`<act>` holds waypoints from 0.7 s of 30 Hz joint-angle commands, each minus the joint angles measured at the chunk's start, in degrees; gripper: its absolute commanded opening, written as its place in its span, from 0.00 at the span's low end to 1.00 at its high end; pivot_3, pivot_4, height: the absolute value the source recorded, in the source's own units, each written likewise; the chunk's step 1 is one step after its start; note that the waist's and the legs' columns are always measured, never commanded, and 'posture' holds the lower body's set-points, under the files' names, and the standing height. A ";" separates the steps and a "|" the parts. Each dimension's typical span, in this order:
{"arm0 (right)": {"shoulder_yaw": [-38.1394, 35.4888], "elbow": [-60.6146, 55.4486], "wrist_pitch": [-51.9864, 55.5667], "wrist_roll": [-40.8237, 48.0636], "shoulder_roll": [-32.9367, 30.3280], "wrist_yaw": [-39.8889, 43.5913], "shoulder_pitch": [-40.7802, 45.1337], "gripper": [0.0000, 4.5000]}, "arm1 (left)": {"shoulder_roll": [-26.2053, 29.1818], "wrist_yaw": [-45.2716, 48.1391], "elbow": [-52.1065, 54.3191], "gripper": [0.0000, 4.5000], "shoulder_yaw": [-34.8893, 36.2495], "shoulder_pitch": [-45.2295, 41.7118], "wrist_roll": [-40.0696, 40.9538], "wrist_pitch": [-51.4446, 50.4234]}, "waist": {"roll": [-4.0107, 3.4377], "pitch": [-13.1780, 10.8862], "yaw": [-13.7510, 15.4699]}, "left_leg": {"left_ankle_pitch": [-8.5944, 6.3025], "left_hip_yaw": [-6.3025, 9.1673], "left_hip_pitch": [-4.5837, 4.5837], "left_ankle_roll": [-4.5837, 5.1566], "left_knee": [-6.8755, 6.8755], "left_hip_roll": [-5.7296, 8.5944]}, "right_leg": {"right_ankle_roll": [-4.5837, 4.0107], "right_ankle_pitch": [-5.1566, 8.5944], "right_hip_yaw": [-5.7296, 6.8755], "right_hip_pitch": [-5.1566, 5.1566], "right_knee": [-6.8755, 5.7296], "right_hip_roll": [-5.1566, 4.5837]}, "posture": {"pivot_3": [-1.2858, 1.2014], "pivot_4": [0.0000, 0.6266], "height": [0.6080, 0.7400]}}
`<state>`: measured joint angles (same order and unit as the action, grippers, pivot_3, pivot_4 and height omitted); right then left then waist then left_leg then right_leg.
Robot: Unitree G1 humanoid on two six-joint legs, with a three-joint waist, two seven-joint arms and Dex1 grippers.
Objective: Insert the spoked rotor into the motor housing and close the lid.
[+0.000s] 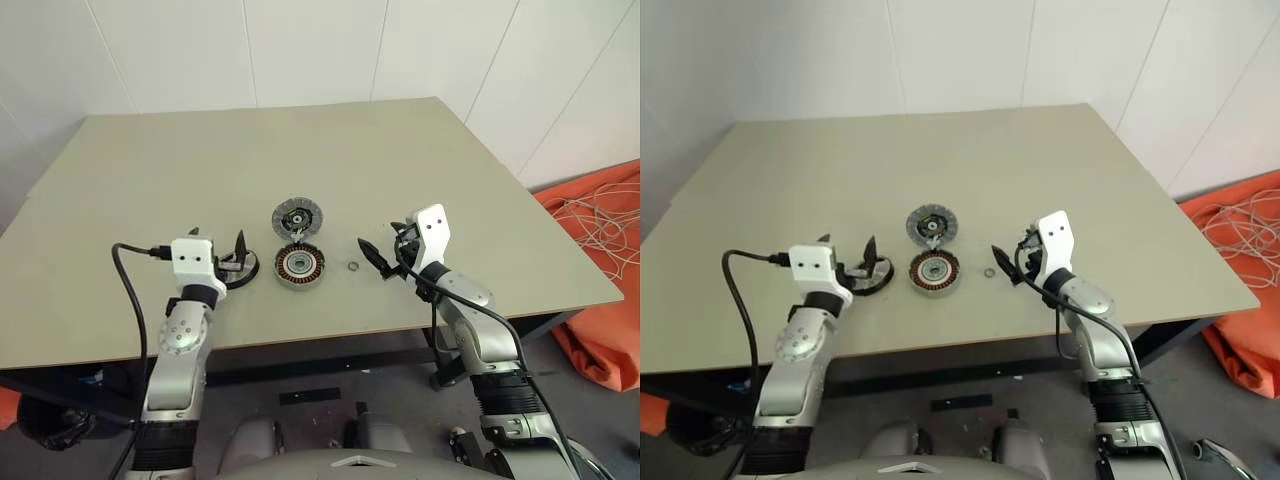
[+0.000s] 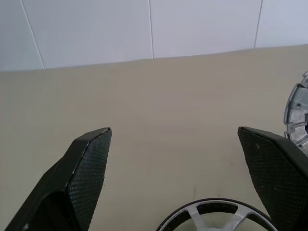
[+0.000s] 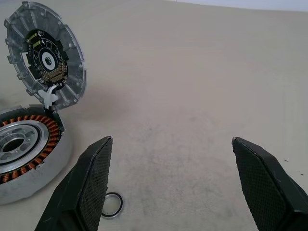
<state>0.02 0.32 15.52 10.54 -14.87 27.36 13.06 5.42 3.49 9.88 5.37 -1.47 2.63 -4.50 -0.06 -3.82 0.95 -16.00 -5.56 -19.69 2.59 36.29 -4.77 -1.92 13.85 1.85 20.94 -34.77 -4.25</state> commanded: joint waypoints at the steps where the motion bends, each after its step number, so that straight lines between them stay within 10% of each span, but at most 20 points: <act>1: 0.90 -2.96 -1.41 0.57 1.32 -0.19 1.20 1.00 | 1.31 -0.71 -0.19 0.99 3.08 -1.74 0.80 2.41 | 0.00 0.00 -0.12 | 0.00 0.00 0.01 0.00 0.00 -0.01 | -0.01 -0.01 0.01 0.00 -0.01 0.00 | 0.52 0.00 1.00; 21: 8.01 -4.88 2.71 -0.61 0.49 1.85 -4.82 1.00 | 1.12 2.22 4.15 0.99 -1.15 5.62 0.73 0.33 | 0.03 -0.02 0.10 | -0.12 0.02 0.00 -0.17 0.00 -0.01 | -0.03 -0.02 0.02 -0.03 0.01 0.00 | 0.52 0.00 1.00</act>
<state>9.43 -1.43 18.24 9.14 -14.22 29.50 8.13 6.16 5.06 12.18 4.80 4.97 3.75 -4.41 -0.02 -3.83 1.05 -16.12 -5.53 -19.69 2.42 36.28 -4.79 -1.95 13.83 1.88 20.92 -34.77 -4.25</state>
